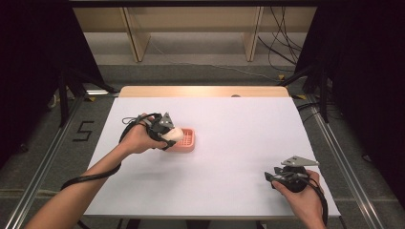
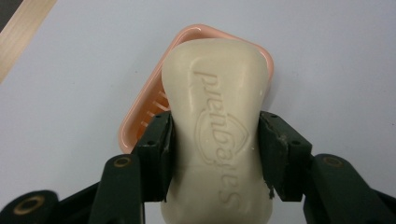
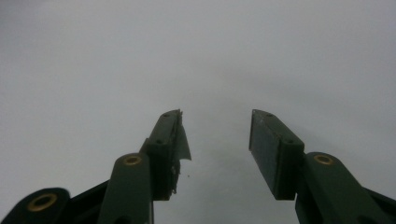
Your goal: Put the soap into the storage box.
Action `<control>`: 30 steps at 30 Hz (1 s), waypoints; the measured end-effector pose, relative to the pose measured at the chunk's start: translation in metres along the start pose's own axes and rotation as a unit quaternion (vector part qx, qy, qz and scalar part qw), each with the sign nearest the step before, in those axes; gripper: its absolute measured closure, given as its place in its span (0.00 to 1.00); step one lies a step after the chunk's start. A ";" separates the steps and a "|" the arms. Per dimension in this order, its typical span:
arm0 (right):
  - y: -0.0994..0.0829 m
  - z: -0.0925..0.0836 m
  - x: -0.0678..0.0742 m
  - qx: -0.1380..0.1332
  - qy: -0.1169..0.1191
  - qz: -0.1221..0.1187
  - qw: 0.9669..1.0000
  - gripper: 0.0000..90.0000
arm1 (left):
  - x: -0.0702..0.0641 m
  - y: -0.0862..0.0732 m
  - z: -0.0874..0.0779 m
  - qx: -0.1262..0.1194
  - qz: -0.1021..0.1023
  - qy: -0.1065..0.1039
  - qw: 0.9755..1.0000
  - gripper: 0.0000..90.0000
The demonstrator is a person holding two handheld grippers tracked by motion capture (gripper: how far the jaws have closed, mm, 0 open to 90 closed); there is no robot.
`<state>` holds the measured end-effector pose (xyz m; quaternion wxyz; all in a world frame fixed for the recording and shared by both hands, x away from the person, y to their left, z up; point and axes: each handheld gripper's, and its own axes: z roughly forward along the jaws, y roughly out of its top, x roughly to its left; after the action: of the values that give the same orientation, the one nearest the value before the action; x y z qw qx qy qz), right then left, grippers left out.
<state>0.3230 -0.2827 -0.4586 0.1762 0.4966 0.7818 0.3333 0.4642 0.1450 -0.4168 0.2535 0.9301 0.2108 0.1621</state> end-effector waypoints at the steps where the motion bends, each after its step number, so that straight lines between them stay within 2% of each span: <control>1: 0.000 0.000 0.000 0.000 0.001 -0.001 1.000 0.60 | 0.001 0.000 0.000 0.001 0.006 0.003 1.000 0.54; 4: 0.000 0.000 0.000 0.000 0.001 -0.002 1.000 0.60 | 0.003 0.000 0.001 0.004 0.011 0.001 1.000 0.54; 5: 0.000 0.000 0.000 0.000 0.001 -0.002 1.000 0.60 | 0.003 0.000 0.002 0.004 0.003 -0.002 1.000 0.54; 6: 0.000 0.000 0.000 0.000 0.001 -0.002 1.000 0.60 | 0.003 0.000 0.003 0.002 0.008 0.001 1.000 0.54; 7: 0.000 0.000 0.000 0.000 0.001 -0.002 1.000 0.60 | 0.003 0.000 0.004 -0.001 0.005 0.003 1.000 0.54; 9: 0.000 0.000 0.000 0.000 0.001 -0.002 1.000 0.60 | 0.005 0.000 0.005 0.004 0.011 0.000 1.000 0.54; 10: 0.000 -0.001 0.002 0.005 0.005 0.013 1.000 0.60 | 0.005 0.000 0.006 -0.003 0.004 0.003 1.000 0.54; 11: 0.000 0.000 0.000 -0.001 0.001 -0.005 1.000 0.60 | 0.005 0.000 0.007 -0.002 -0.001 0.001 1.000 0.54; 12: 0.000 -0.001 0.000 0.001 0.000 -0.001 1.000 0.60 | 0.006 0.001 0.006 0.004 0.011 0.002 1.000 0.54; 15: 0.000 -0.002 0.001 0.005 -0.001 0.005 1.000 0.60 | 0.006 0.001 0.009 -0.004 -0.002 0.001 1.000 0.54; 17: 0.000 -0.002 0.001 0.006 -0.002 0.006 1.000 0.60 | 0.008 0.002 0.010 -0.001 0.002 0.000 1.000 0.54; 18: 0.000 -0.002 0.004 0.013 0.002 0.023 1.000 0.60 | 0.008 0.002 0.010 -0.003 0.001 0.001 1.000 0.54; 22: 0.000 -0.002 0.001 0.007 0.001 0.008 1.000 0.60 | 0.009 0.002 0.013 -0.004 0.000 0.001 1.000 0.54; 23: 0.000 -0.002 0.003 0.011 0.002 0.019 1.000 0.60 | 0.010 0.002 0.014 -0.001 -0.001 0.000 1.000 0.54; 25: 0.000 -0.002 0.002 0.010 -0.002 0.011 1.000 0.60 | 0.010 0.003 0.015 -0.001 -0.001 -0.001 1.000 0.54; 27: 0.000 -0.002 0.003 0.013 0.002 0.019 1.000 0.60 | 0.010 0.003 0.017 0.000 -0.006 -0.002 1.000 0.54; 30: 0.000 -0.001 0.002 0.008 0.001 0.011 1.000 0.60 | 0.012 0.003 0.017 0.006 0.005 -0.001 1.000 0.54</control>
<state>0.3213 -0.2814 -0.4574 0.1678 0.5066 0.7790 0.3292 0.4827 0.1412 -0.4267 0.2471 0.9328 0.2071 0.1610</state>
